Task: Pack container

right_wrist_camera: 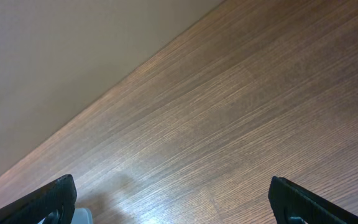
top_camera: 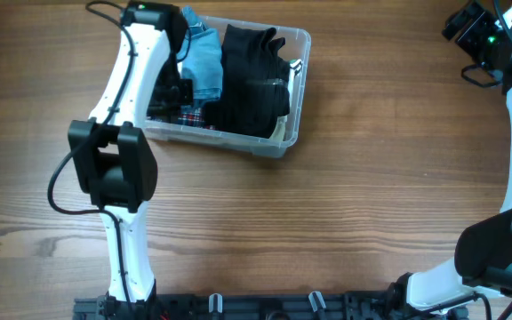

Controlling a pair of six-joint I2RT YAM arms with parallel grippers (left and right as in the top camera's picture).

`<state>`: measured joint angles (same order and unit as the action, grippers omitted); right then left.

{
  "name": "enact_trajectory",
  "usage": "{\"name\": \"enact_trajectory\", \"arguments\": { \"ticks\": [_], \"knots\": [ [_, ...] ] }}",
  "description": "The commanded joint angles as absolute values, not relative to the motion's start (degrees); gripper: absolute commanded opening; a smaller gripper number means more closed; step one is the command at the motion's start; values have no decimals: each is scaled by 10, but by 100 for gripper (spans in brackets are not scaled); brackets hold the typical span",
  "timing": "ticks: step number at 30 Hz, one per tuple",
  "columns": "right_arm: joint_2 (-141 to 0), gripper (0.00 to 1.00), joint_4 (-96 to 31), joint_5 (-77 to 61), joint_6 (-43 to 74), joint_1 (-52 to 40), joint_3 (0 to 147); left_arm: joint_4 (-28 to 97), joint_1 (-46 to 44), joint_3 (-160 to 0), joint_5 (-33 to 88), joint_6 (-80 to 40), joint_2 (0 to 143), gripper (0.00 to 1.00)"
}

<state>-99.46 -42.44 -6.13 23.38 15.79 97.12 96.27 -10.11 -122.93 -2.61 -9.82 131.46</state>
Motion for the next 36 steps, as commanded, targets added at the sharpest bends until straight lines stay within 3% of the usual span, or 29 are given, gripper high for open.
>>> {"name": "enact_trajectory", "arguments": {
  "ticks": [1, 16, 26, 36],
  "knots": [
    [-1000, 100, -424, -56, 242, 156, 978, 966, -129, -1225, 8, -109, 1301, 5],
    [-1000, 100, -423, -56, 242, 156, 978, 920, -321, -1225, 4, -107, 1301, 5],
    [-1000, 100, -424, -56, 242, 156, 978, 737, -359, -1225, 6, -107, 1302, 5],
    [-1000, 100, -424, -55, 242, 156, 978, 660, -357, -1219, -3, -92, 1302, 4]
  ]
}}
